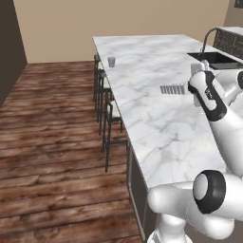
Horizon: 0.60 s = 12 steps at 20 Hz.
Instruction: Open the freezer door, pick up the ice cube tray from the freezer, and place it on the dining counter.
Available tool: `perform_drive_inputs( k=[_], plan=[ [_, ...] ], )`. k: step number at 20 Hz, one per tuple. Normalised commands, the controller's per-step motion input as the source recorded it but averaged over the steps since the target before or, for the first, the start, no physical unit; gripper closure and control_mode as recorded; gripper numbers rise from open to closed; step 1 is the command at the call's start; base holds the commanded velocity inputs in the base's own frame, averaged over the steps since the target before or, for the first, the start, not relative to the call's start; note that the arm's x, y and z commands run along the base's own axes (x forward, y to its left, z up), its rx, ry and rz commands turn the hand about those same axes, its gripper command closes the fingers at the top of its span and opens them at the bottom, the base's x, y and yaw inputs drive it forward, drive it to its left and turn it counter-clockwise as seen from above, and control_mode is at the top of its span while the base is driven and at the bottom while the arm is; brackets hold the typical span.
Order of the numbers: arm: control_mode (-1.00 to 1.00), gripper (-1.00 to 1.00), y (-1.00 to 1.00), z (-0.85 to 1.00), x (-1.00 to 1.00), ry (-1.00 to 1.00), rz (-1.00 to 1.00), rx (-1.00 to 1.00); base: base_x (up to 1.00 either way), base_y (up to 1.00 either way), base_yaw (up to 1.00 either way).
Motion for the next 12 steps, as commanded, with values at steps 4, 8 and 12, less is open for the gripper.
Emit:
perform_drive_inputs(
  k=[4, 8, 12],
  plan=[
    [-1.00, 1.00, -0.03, -0.42, 0.55, 0.00, 0.04, 0.00, 0.00, 0.00, 0.00],
    [-1.00, 1.00, 0.00, -0.52, 0.60, 0.00, 0.03, 0.00, 0.00, 0.00, 0.00],
    [-1.00, 1.00, -0.19, -0.47, 0.47, 0.00, 0.05, 0.01, 0.00, 0.00, 0.00]
  ],
)
